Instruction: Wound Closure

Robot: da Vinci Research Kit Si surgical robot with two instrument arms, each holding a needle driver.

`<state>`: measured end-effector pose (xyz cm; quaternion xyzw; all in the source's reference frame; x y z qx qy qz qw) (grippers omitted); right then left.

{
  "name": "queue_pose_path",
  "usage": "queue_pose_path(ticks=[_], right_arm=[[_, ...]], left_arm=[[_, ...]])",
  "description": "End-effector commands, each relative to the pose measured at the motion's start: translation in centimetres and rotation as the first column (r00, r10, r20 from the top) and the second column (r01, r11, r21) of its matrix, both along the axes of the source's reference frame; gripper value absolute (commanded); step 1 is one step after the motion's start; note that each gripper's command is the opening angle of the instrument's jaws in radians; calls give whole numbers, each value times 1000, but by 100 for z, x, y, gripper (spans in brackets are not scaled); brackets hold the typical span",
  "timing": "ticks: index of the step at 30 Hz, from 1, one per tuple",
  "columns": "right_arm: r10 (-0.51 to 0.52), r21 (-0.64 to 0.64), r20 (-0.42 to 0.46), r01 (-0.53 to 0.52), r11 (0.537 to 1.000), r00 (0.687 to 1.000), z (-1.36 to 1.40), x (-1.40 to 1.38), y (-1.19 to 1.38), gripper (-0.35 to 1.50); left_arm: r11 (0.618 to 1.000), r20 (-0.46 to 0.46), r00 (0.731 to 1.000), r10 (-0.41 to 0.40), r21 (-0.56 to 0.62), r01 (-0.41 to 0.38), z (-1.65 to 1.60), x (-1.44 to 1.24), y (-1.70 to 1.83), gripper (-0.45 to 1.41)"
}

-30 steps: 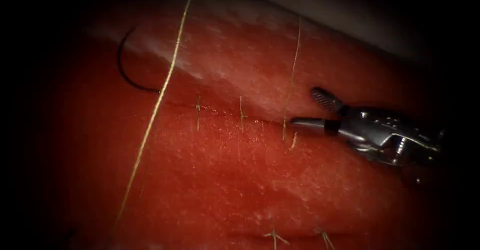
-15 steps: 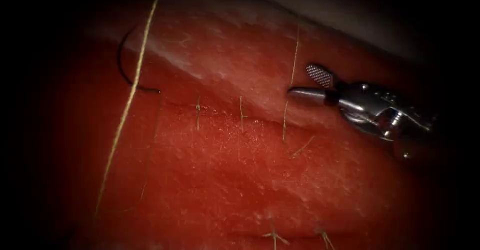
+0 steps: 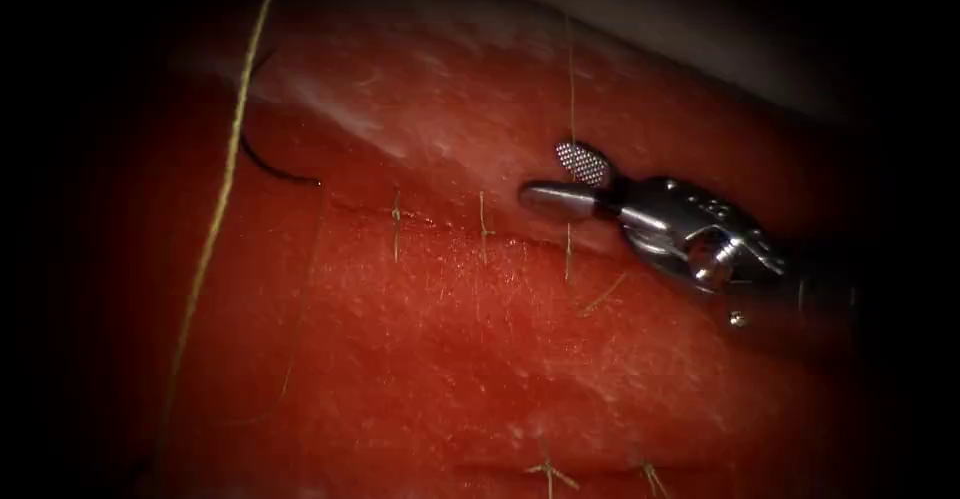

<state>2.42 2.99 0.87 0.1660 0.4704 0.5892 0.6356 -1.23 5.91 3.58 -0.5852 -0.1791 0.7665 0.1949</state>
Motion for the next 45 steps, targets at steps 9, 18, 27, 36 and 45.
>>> queue_pose_path(ticks=[9, 18, 27, 36, 45], right_arm=[[0, 5, -16, 0, 1000, 1000, 14, 23, -1, 133], [10, -5, -5, -10, 1000, 1000, 24, 26, -4, 143], [15, 0, -2, -15, 1000, 1000, 18, 35, -4, 146], [17, 4, -5, -17, 1000, 1000, 18, 35, -6, 135], [-104, -103, 24, 106, 989, 994, 8, 25, -9, -35]], left_arm=[[1000, 5, 1000, 1, -15, -1, -10, -8, 2, -35], [1000, 15, 1000, 6, -23, -6, -27, -14, -1, -35], [1000, 14, 1000, 8, -27, -7, -24, -22, -5, -35], [1000, 15, 1000, 9, -27, -9, -24, -25, -6, -35], [999, 19, 1000, 12, -31, -12, -29, -27, -8, -35]])
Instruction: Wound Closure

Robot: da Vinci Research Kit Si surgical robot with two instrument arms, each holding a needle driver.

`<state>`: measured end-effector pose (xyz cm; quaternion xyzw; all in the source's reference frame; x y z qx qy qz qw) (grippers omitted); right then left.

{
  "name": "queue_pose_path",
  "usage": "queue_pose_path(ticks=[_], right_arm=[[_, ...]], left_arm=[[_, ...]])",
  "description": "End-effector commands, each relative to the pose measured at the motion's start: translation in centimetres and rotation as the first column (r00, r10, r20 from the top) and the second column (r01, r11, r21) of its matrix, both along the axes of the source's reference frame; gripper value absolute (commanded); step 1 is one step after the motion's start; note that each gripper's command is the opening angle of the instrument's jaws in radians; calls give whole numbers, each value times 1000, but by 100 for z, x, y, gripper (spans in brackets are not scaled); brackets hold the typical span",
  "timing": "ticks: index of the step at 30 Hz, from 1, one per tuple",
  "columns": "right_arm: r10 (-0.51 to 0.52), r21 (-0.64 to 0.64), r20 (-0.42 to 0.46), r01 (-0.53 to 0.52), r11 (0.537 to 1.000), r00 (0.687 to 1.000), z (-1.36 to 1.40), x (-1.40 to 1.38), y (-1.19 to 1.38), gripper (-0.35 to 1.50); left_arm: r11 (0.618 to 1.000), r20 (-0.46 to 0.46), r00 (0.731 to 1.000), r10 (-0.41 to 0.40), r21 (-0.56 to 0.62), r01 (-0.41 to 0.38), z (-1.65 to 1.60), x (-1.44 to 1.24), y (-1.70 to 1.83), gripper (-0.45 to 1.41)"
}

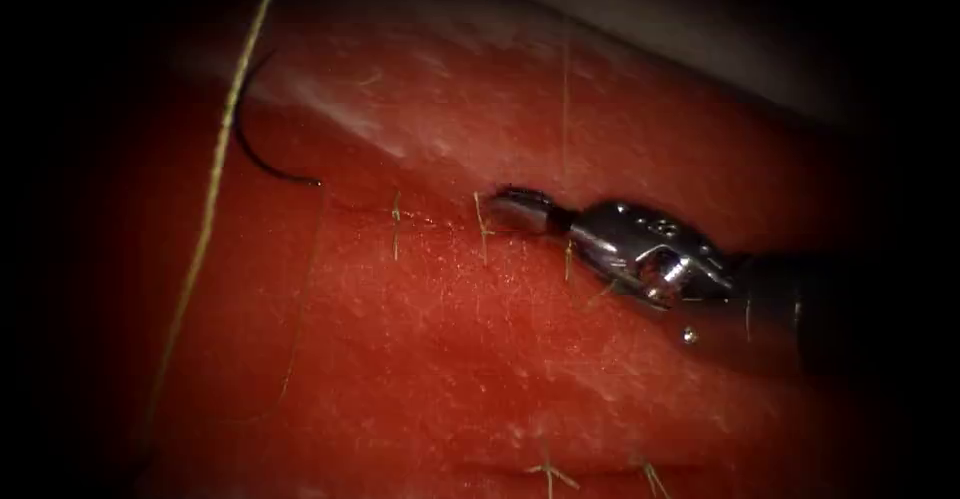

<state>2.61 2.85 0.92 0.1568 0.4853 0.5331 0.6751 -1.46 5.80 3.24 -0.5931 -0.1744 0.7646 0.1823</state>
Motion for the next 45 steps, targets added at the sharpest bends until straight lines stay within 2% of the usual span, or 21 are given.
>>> queue_pose_path(ticks=[1, 3, 4, 5, 6, 8, 10, 12, 17, 20, 25, 26, 27, 29, 30, 31, 33, 35, 37, 41, 45], right_arm=[[2, -31, 18, -1, 1000, 1000, -1, 4, 8, -35], [30, -61, 15, -29, 998, 999, -3, 3, 12, -35], [59, -76, 19, -57, 995, 998, -4, 3, 13, 4], [88, -86, 31, -85, 993, 996, -5, 3, 13, 71], [110, -89, 46, -105, 990, 993, -5, 3, 14, 109], [146, -94, 69, -140, 986, 987, -8, 2, 17, 136], [161, -90, 79, -154, 984, 984, -14, -6, 20, 146], [158, -87, 78, -151, 985, 984, -19, -17, 20, 146], [177, -133, 137, -159, 978, 975, -34, -78, 17, 148], [196, -171, 190, -164, 971, 962, -44, -122, 14, 145], [229, -187, 249, -185, 965, 941, -58, -157, 18, 145], [229, -190, 253, -184, 964, 940, -59, -158, 18, 145], [228, -197, 259, -180, 964, 939, -59, -159, 17, 145], [223, -212, 267, -169, 963, 937, -59, -158, 17, 143], [224, -218, 278, -165, 962, 934, -57, -158, 17, 143], [226, -218, 279, -167, 961, 934, -57, -157, 17, 143], [225, -218, 277, -167, 962, 934, -56, -157, 17, 143], [222, -222, 280, -163, 961, 934, -56, -157, 17, 143], [223, -222, 280, -163, 961, 934, -55, -157, 17, 143], [222, -224, 277, -161, 961, 935, -52, -157, 16, 143], [219, -223, 275, -160, 962, 936, -52, -157, 16, 143]], left_arm=[[1000, 2, 1000, 2, -6, -2, 4, -5, 3, -35], [1000, 2, 1000, 2, -6, -2, 4, -5, 2, -35], [1000, 2, 1000, 2, -7, -2, 4, -5, 2, -35], [1000, 2, 1000, 2, -7, -2, 5, -5, 2, -35], [1000, 2, 1000, 2, -7, -2, 5, -5, 2, -35], [1000, 2, 1000, 3, -8, -3, 6, -5, 1, -35], [1000, 0, 1000, 3, -11, -3, 10, -5, 1, -35], [1000, -2, 1000, 2, -20, -2, 15, -8, 0, -35], [998, -32, 999, -5, -58, 3, 62, -29, -9, -35], [997, -57, 998, -7, -78, 3, 112, -37, -24, -35], [997, -97, 995, -5, -75, -2, 200, -28, -40, -35], [998, -99, 995, -3, -64, -3, 210, -24, -40, -29], [999, -110, 994, -12, -40, 8, 223, -19, -39, -9], [999, -135, 990, -40, 26, 44, 242, -12, -40, -1], [988, -166, 983, -76, 120, 97, 256, -8, -41, 30], [979, -186, 978, -90, 166, 121, 263, -5, -42, 45], [964, -207, 974, -92, 225, 139, 270, 0, -42, 53], [955, -244, 965, -94, 251, 157, 269, 8, -39, 78], [953, -249, 963, -106, 250, 170, 264, 12, -36, 78], [954, -217, 974, -65, 272, 124, 243, 25, -31, 79], [961, -182, 982, -52, 259, 99, 202, 53, 1, 79]])
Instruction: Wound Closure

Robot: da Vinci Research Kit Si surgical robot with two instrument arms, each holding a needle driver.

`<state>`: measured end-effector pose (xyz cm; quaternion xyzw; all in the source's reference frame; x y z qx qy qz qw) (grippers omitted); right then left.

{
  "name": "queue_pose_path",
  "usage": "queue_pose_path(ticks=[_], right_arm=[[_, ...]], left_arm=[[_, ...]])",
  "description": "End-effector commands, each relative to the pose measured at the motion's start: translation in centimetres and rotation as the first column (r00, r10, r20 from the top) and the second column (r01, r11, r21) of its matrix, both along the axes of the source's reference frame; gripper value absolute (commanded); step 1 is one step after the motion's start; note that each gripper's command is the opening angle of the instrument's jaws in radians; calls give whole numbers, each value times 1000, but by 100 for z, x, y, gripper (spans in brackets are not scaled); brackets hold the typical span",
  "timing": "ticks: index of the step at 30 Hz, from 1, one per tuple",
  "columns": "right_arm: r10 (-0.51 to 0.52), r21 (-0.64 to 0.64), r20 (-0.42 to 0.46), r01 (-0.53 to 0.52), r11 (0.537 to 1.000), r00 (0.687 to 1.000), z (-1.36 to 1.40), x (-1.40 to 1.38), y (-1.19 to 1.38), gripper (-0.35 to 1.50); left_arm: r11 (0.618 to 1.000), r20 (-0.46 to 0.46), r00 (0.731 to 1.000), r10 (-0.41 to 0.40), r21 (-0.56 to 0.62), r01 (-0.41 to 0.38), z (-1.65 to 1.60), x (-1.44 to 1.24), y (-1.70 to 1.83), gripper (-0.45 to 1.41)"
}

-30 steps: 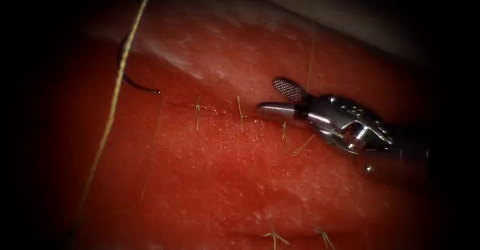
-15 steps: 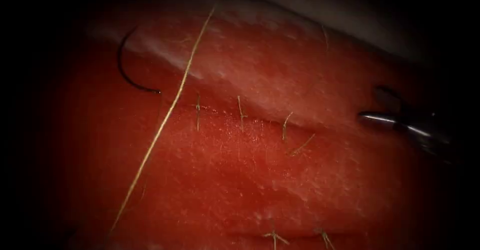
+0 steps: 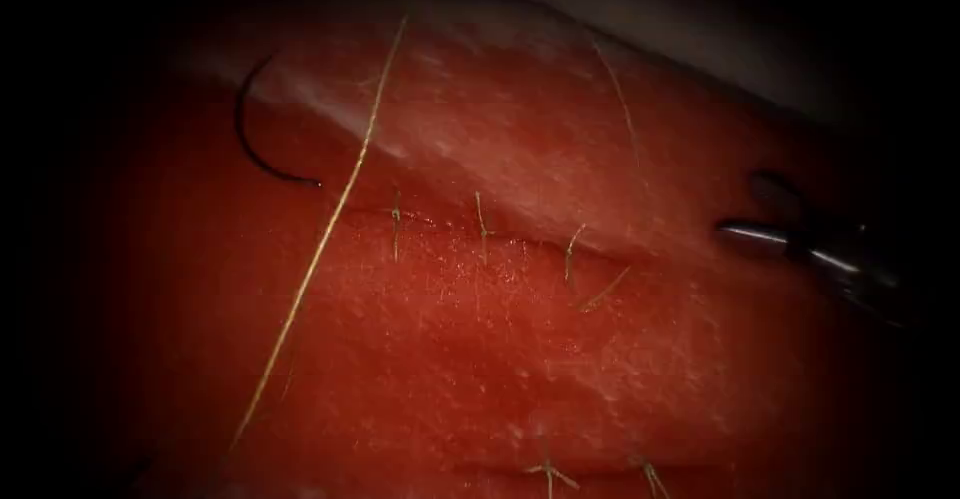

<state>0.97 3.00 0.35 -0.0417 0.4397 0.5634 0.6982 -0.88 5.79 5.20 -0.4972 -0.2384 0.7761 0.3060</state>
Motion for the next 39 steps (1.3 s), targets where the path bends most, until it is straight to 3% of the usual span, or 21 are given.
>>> queue_pose_path(ticks=[1, 3, 9, 12, 14, 17, 22, 23, 25, 26, 29, 32, 39], right_arm=[[-2, -1, -4, 2, 1000, 1000, 4, 8, 1, 143], [-3, -1, -4, 3, 1000, 1000, 4, 8, 0, 143], [-6, -4, -1, 6, 1000, 1000, 4, 8, 0, 143], [-11, -7, 1, 11, 1000, 1000, 4, 9, 0, 143], [-13, -6, -1, 13, 1000, 1000, 4, 11, 0, 143], [-19, -5, -7, 19, 1000, 1000, 4, 16, 0, 143], [-34, -6, -15, 34, 999, 999, 3, 20, -1, 143], [-34, -6, -15, 34, 999, 999, 3, 20, -1, 143], [-34, -6, -15, 34, 999, 999, 3, 20, -1, 143], [-39, -5, -19, 39, 999, 999, 3, 20, -2, 143], [-39, -6, -19, 39, 999, 999, 3, 20, -3, 143], [-40, -7, -20, 40, 999, 999, 4, 20, -3, 143], [-40, -9, -20, 40, 999, 999, 5, 20, -5, 143]], left_arm=[[1000, 3, 1000, -9, -15, 9, -2, 3, 9, 79], [999, -1, 1000, -22, -25, 22, -15, 21, 22, 79], [996, -32, 998, -63, -65, 60, -68, 113, 68, 79], [994, -44, 997, -67, -89, 63, -88, 141, 80, 79], [991, -68, 994, -80, -113, 72, -97, 144, 78, 79], [994, -64, 997, -49, -102, 42, -99, 120, 64, 78], [993, -11, 998, 56, -107, -57, -64, 3, 0, 78], [993, -11, 998, 63, -102, -64, -58, -5, -6, 78], [993, -5, 996, 85, -76, -85, -33, -34, -30, 78], [994, -6, 995, 101, -41, -101, -5, -58, -56, 78], [991, -25, 991, 131, 34, -130, 67, -98, -111, 78], [989, -7, 992, 129, 76, -128, 107, -115, -142, 77], [981, 12, 986, 165, 96, -166, 135, -129, -175, 77]])
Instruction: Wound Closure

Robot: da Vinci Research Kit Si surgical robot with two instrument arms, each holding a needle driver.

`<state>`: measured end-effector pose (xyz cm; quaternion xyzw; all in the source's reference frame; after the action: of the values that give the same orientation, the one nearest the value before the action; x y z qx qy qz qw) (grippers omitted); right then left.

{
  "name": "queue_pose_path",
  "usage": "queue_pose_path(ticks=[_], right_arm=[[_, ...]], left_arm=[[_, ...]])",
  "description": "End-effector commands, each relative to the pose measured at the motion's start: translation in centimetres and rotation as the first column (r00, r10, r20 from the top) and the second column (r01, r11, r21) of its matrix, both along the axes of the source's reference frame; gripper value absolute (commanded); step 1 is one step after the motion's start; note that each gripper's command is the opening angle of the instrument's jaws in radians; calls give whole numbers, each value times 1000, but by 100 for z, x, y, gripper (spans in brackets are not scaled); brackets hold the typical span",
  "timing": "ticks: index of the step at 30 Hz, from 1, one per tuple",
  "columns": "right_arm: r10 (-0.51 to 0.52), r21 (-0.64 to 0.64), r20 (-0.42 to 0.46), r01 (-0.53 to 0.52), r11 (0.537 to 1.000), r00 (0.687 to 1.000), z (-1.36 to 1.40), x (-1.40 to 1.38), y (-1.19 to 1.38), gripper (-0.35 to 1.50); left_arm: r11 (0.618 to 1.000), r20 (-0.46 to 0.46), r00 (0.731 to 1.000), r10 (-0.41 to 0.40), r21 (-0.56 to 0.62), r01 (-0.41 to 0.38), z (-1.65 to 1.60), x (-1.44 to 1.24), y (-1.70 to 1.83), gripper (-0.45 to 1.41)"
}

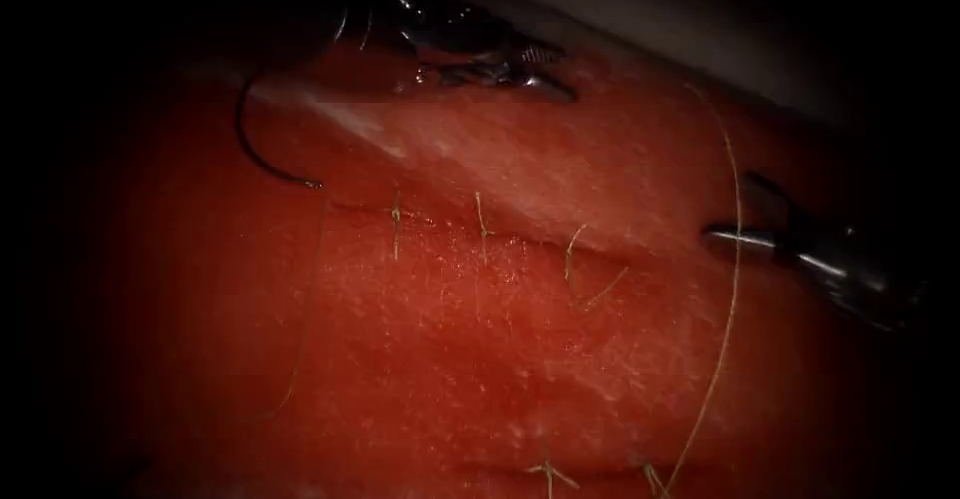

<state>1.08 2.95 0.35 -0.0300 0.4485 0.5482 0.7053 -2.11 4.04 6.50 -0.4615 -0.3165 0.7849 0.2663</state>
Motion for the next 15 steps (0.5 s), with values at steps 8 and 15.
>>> queue_pose_path(ticks=[8, 15], right_arm=[[-8, -3, -9, 8, 1000, 1000, 7, 8, -2, 143], [-146, 36, 87, 143, 989, 985, -1, -15, 1, 143]], left_arm=[[997, -17, 997, 72, -23, -72, 23, 37, -5, 77], [987, -38, 986, 160, -1, -161, -23, 98, -11, 77]])
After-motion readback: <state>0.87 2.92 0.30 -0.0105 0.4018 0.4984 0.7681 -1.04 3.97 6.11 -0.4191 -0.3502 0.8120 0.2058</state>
